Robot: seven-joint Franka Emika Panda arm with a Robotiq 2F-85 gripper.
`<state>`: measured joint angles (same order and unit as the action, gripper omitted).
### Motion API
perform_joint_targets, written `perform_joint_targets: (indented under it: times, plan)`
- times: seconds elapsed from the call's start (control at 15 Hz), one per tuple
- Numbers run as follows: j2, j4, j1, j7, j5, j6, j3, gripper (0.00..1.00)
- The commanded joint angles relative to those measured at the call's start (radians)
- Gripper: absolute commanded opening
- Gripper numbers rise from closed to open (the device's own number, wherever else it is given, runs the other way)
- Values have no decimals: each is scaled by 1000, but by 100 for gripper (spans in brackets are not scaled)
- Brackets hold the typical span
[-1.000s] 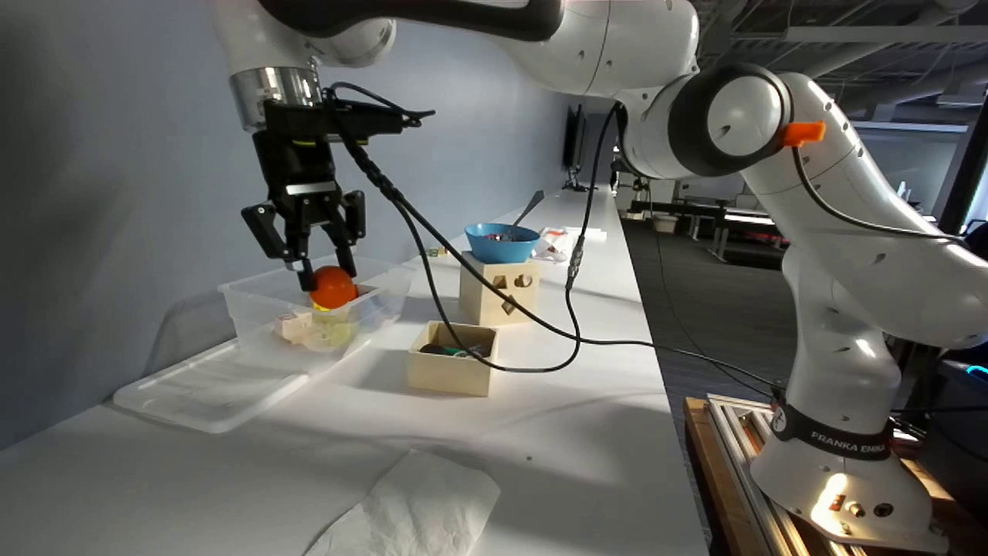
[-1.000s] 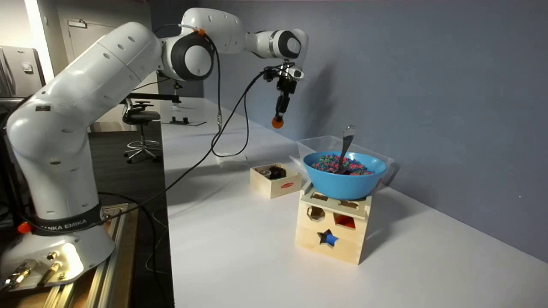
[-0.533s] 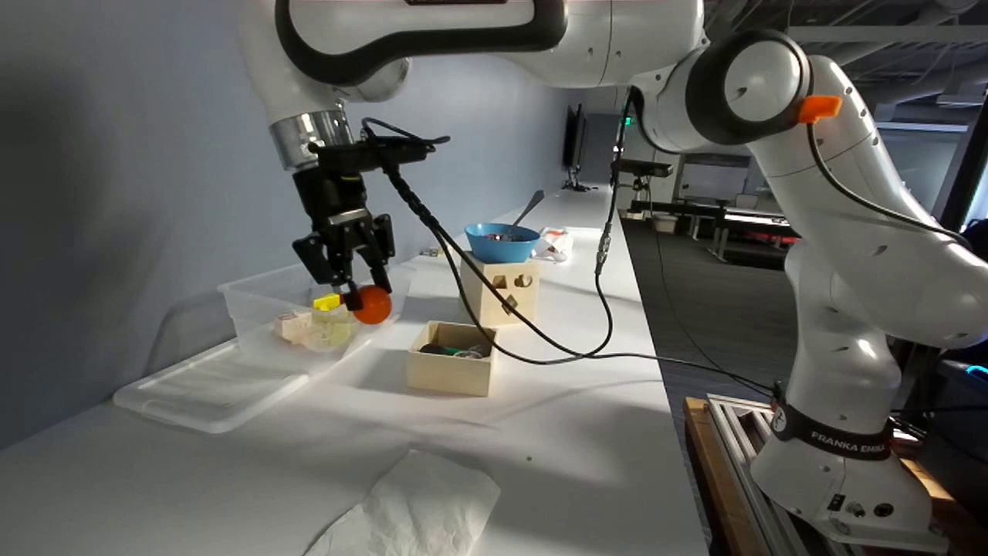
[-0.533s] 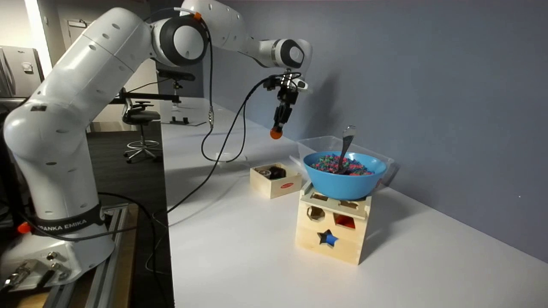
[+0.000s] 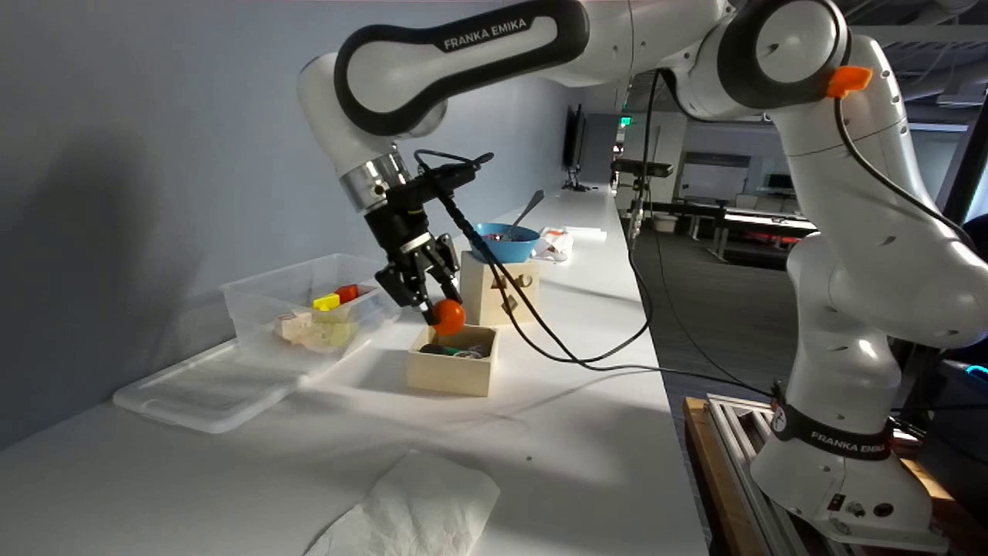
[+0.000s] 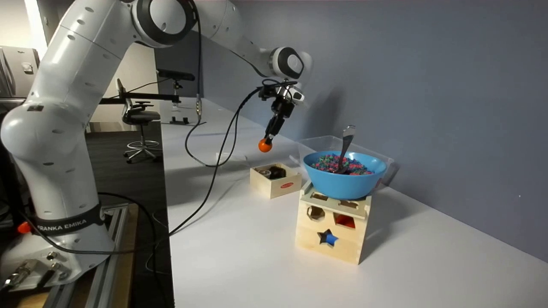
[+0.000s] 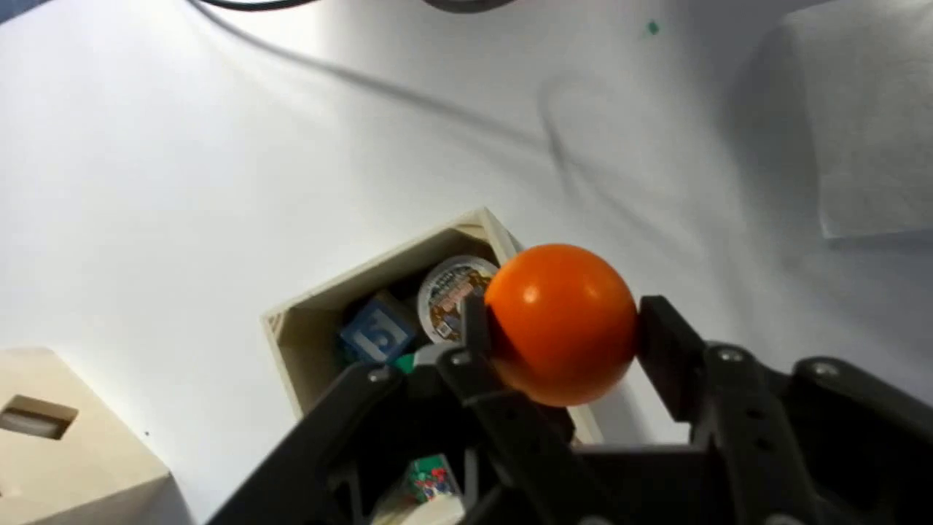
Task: Pick up the white and orange object and put them in the box
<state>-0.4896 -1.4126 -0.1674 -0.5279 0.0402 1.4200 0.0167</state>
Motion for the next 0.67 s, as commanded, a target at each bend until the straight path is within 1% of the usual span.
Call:
perform_joint_targets:
  times: [0.0,0.07,0.13,0.33,0.4,0.6]
  plan:
    - [149,-240,37,-12,-36,92,-30,29]
    - [45,-87,14,1,-6,29,-22,29]
    - [57,-109,21,2,-6,35,-26,54]
    - [53,-102,19,3,-6,35,-26,54]
    - [49,-99,15,2,-6,35,-24,29]
    - [95,-182,26,191,122,79,-23,29]
